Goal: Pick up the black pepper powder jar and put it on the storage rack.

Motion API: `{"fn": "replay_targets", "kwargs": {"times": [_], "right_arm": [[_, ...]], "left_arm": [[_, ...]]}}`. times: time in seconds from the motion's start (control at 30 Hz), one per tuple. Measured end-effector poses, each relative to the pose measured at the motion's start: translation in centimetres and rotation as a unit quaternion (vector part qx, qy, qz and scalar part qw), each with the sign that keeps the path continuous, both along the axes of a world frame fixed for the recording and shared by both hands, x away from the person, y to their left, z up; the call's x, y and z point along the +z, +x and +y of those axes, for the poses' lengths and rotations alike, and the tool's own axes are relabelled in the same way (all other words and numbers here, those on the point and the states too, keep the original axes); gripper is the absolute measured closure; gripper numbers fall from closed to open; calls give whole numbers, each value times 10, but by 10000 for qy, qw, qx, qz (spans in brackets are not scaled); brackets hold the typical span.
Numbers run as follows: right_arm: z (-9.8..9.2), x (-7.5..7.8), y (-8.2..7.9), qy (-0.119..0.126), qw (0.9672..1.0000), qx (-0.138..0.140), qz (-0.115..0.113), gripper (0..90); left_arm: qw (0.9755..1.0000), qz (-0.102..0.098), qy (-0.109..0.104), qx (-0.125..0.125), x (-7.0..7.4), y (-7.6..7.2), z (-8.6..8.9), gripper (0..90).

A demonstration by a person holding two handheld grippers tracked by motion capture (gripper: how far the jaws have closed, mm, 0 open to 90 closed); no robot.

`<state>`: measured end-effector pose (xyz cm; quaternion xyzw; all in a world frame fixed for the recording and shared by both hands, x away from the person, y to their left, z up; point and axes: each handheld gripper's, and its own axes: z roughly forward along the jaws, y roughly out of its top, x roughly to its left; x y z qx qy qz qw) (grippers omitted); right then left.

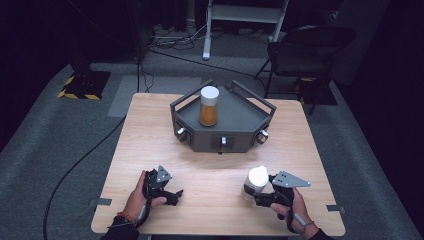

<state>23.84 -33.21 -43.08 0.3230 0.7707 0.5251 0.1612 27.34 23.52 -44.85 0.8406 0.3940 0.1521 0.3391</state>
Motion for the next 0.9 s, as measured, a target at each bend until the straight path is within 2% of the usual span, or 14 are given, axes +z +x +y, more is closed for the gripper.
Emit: {"fn": "replay_targets", "kwargs": {"times": [0.47,0.9], "right_arm": [[3,21,5,19,9991,-395,-165,287],[8,37,15,72,9978,-622,-229,289]], "left_arm": [[10000,0,1,-1,0,0,0,4],[10000,6,1,6,0,0,0,4]]}}
